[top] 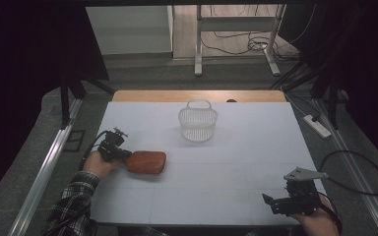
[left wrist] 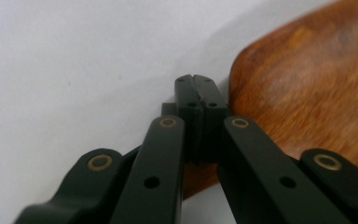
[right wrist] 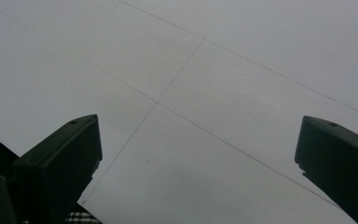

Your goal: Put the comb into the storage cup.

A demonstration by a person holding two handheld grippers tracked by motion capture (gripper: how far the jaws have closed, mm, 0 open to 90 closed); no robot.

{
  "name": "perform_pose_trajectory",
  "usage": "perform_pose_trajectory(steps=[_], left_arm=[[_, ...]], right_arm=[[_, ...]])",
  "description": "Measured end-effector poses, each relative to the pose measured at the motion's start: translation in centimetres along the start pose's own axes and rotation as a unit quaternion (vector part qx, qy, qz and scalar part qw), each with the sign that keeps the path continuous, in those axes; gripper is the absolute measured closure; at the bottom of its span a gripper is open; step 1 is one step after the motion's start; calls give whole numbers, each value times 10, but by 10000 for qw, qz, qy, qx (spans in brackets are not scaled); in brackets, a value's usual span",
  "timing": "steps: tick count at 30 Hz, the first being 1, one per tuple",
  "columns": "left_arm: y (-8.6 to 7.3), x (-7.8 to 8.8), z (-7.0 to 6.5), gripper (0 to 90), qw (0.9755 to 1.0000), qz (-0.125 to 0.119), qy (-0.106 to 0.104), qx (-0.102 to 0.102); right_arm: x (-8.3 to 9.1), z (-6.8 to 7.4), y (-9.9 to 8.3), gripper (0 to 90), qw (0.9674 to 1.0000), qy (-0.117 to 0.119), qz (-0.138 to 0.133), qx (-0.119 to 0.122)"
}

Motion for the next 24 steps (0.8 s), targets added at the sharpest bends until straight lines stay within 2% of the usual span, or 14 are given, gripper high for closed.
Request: perform_pose_trajectory(steps=[9, 24], left_arm=[[-18, 4, -7, 893, 9999, 35, 145, 63], [-46, 12, -33, 892, 9996, 21, -15, 265]], right_arm=[[0, 0, 0, 11, 10000, 3, 6, 24], [0, 2, 0, 13, 10000, 7, 5, 64]])
Point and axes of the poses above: each handheld gripper's, and its own axes: x roughly backward along the jaws, y roughly out of its top, z roughly to its left, the point moved 7 cm from there along -x, roughly forward along the jaws, and after that the axes turned 12 degrees about -y, right-handed, at the moved point
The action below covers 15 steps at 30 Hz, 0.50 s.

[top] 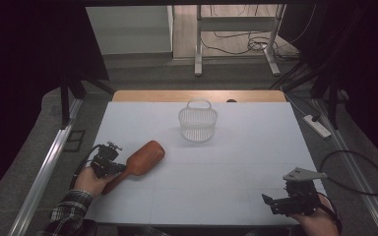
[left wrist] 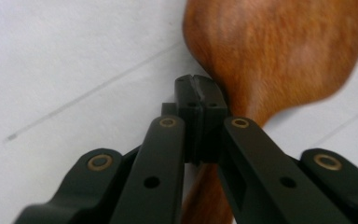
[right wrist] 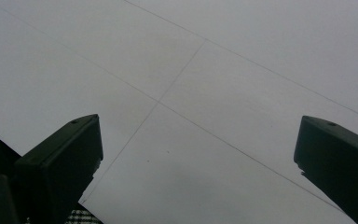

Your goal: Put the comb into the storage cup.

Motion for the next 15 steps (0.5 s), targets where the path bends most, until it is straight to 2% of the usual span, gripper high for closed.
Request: perform_pose_trajectory(steps=[3, 15], left_arm=[[-2, 1, -3, 892, 10000, -12, 13, 6], [-11, -5, -21, 892, 9998, 191, -101, 42]], right_arm=[[0, 0, 0, 13, 10000, -3, -1, 26], [-1, 1, 0, 13, 10000, -2, 12, 64]])
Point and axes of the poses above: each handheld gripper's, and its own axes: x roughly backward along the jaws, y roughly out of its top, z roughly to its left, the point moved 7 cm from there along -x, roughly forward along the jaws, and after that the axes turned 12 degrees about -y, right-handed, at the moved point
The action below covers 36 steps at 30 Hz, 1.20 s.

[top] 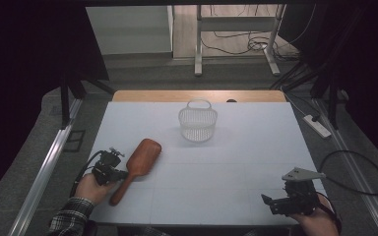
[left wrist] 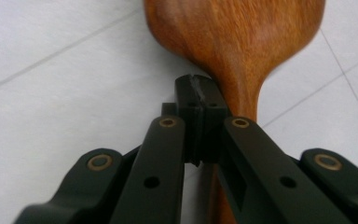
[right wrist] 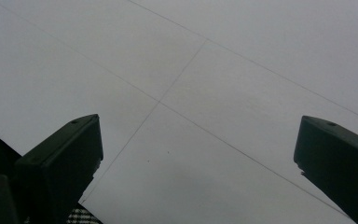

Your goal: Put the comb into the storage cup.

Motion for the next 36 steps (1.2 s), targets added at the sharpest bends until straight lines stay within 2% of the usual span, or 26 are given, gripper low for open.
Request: perform_pose_trajectory(steps=[6, 17, 26, 36], left_arm=[[1, 3, 0, 892, 10000, -86, 1, 33], [-3, 23, -4, 888, 9987, -461, 227, 5], [-13, 38, -9, 804, 9972, -675, 324, 36], [-30, 47, -10, 700, 9953, -849, 394, 238]], right_arm=[[0, 0, 0, 14, 10000, -7, -2, 18], [0, 1, 0, 14, 10000, -10, 3, 34], [0, 1, 0, 15, 10000, -18, 8, 40], [-1, 1, 0, 17, 10000, -33, 25, 42]])
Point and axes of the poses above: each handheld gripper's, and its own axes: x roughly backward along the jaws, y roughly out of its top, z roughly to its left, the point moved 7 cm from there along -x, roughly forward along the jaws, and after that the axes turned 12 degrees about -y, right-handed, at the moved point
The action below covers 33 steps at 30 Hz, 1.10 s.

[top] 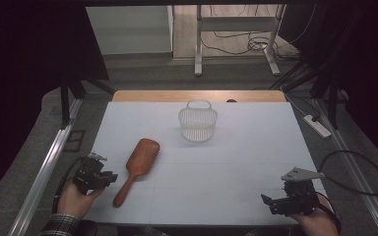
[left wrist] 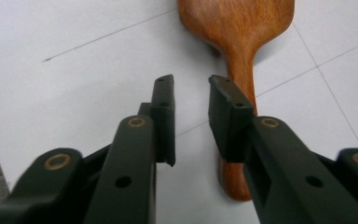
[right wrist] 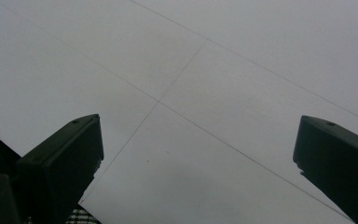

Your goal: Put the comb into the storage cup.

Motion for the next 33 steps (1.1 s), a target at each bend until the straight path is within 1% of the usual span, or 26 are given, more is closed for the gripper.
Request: perform_pose_trajectory(steps=[4, 6, 9, 10, 11, 12, 13, 14, 16, 17, 19, 22, 24, 29, 31, 33], left_arm=[[-3, 1, -1, 639, 10000, 10, -4, 5], [-3, 1, -3, 572, 10000, -36, 23, 26], [0, 1, -3, 439, 10000, -91, 18, 32], [1, 1, -3, 394, 9999, -121, 37, 36], [3, 1, -2, 358, 9998, -143, 122, 27], [4, 0, -3, 283, 9998, -127, 152, 12], [4, 0, -3, 255, 9998, -127, 152, 12], [6, -2, -4, 194, 9998, -133, 158, 8], [9, -3, -6, 137, 9998, -147, 130, 12], [11, -4, -7, 137, 9998, -145, 133, 3], [14, -6, -11, 68, 9999, -99, 94, -57], [17, -10, -14, 30, 9999, -44, 50, -86], [19, -12, -16, 1, 9999, 37, 40, -153], [28, -17, -20, 0, 9996, 56, 45, -287], [31, -20, -22, 0, 9994, 98, 56, -341], [34, -24, -24, 0, 9992, 142, 25, -378]], right_arm=[[0, 0, 0, 18, 10000, -6, -5, 21], [0, 0, 0, 18, 10000, -5, 1, 22], [-1, 0, 0, 18, 10000, -4, 3, 26], [-1, 0, 0, 18, 10000, -3, 4, 28], [-1, 0, 0, 18, 10000, -2, 6, 27], [-1, 0, 0, 18, 10000, -3, 7, 31], [-1, 0, 0, 18, 10000, -3, 7, 31], [-1, 0, 0, 18, 10000, -5, 7, 32], [-1, 0, 0, 18, 10000, -4, 11, 29], [-1, 0, 0, 18, 10000, -4, 11, 29], [-1, 0, 0, 18, 10000, -7, 12, 40], [-1, 0, 0, 18, 10000, -9, 16, 43], [-1, 0, 0, 18, 10000, -5, 20, 47], [-1, 1, 0, 18, 10000, -2, 38, 49], [-1, 1, 0, 18, 10000, 2, 47, 45], [-2, 1, 0, 18, 10000, 3, 52, 54]])
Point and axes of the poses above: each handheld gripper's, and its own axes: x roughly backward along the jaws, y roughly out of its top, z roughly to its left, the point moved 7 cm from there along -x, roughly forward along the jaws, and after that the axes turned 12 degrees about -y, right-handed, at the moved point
